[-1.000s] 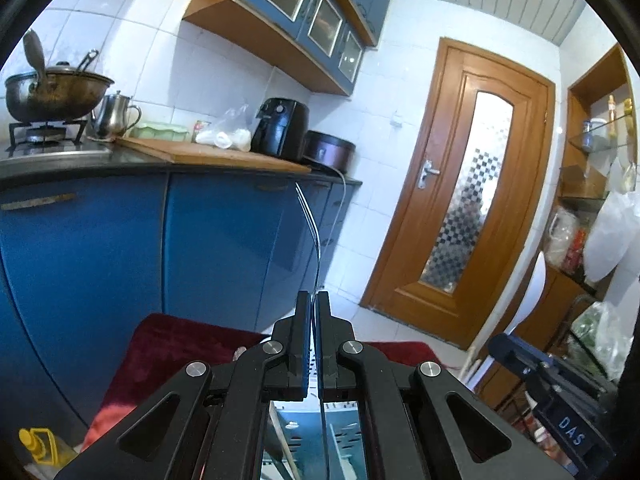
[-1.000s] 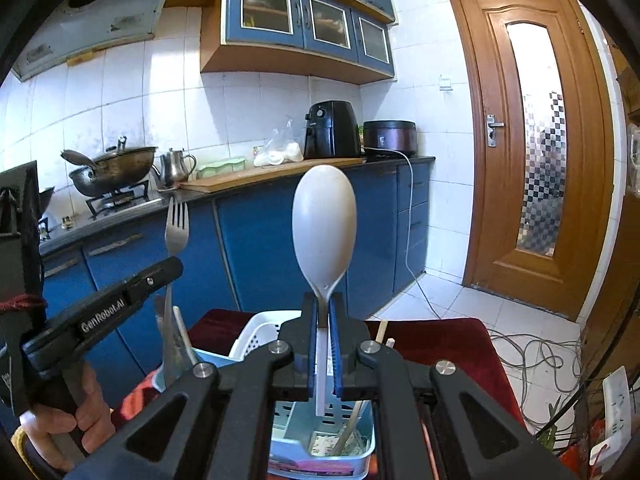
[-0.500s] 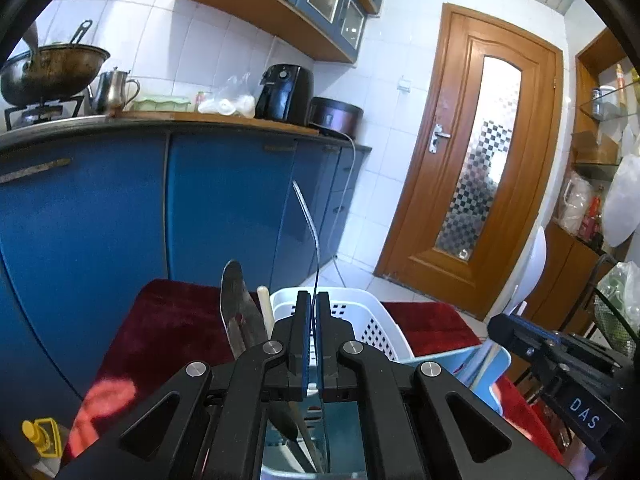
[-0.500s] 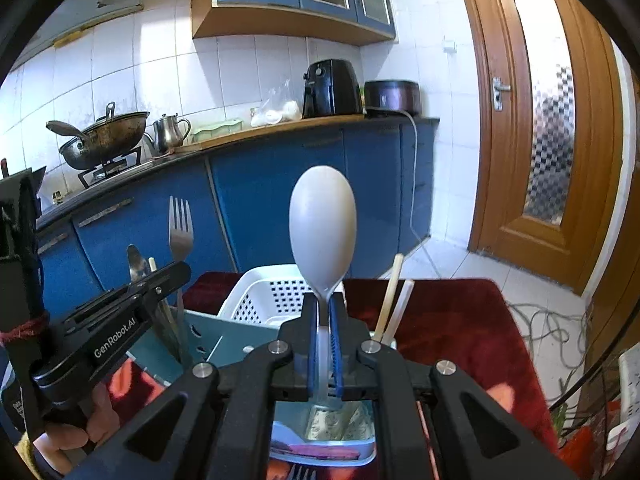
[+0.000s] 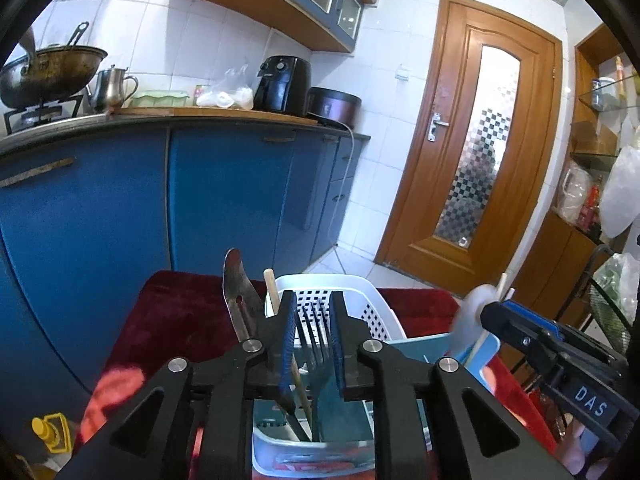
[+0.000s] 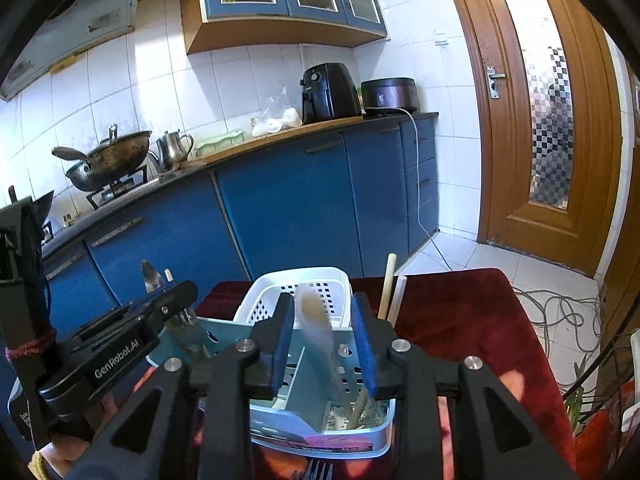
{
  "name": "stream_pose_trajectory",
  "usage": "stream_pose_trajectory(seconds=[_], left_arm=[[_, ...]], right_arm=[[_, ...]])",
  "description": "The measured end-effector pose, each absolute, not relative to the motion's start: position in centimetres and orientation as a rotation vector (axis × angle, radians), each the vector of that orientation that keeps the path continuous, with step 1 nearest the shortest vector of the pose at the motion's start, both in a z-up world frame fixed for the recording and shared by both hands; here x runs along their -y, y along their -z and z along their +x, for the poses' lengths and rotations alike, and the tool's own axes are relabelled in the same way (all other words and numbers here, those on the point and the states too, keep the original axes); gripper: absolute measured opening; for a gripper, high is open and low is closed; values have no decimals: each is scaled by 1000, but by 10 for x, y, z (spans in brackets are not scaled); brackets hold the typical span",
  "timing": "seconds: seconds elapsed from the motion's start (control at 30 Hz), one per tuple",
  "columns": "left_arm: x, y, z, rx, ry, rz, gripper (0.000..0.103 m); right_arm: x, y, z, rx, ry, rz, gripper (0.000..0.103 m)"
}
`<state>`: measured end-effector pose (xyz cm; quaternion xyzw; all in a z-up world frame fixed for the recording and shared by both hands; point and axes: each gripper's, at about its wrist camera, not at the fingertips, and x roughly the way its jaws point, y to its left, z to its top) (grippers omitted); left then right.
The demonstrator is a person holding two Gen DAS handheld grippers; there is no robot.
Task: Organize utensils
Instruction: 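Lower the fork into the box and open the left tool while the right tool releases the spoon inside, then move both tools back down to the remaining forks on the blanket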
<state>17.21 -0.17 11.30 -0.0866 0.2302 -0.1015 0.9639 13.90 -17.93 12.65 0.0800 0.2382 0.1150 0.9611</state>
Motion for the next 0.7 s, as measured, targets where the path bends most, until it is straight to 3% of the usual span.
stream_pose_trajectory(seconds=[0.13, 0.7], left_arm=[[2, -121, 164, -460, 209, -168, 27], [2, -135, 113, -502, 173, -116, 36]], right_arm=[[178, -133, 129, -471, -246, 173, 34], [173, -131, 86, -495, -277, 183, 36]])
